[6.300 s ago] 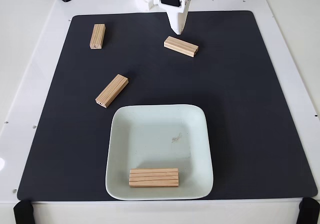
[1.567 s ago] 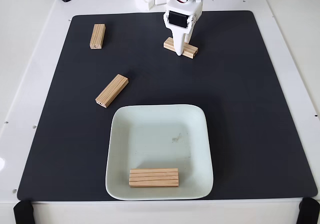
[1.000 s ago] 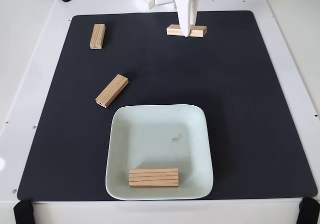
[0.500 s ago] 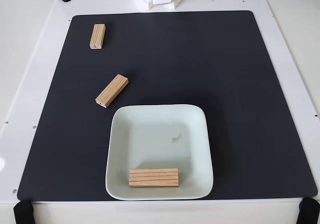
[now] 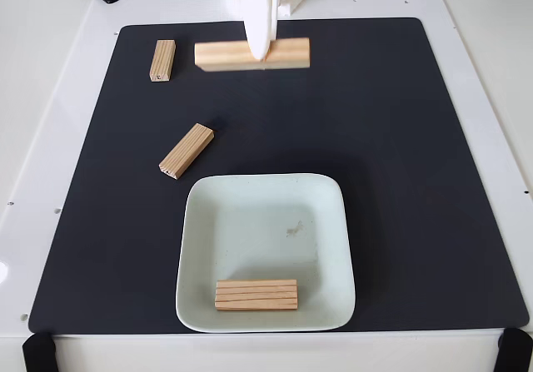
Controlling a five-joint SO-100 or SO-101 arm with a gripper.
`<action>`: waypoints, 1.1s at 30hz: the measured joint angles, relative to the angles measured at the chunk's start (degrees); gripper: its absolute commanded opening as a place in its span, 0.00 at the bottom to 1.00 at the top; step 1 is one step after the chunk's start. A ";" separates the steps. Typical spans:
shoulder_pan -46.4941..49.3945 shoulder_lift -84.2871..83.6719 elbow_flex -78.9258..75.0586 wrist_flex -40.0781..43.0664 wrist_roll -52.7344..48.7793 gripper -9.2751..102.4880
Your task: Pick up the wooden block and place them on the plate.
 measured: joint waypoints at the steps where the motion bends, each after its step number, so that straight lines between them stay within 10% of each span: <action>1: 0.18 -2.64 -1.93 0.00 -0.70 0.08; 33: 0.35 -46.76 -41.48 -3.08 -6.68 0.08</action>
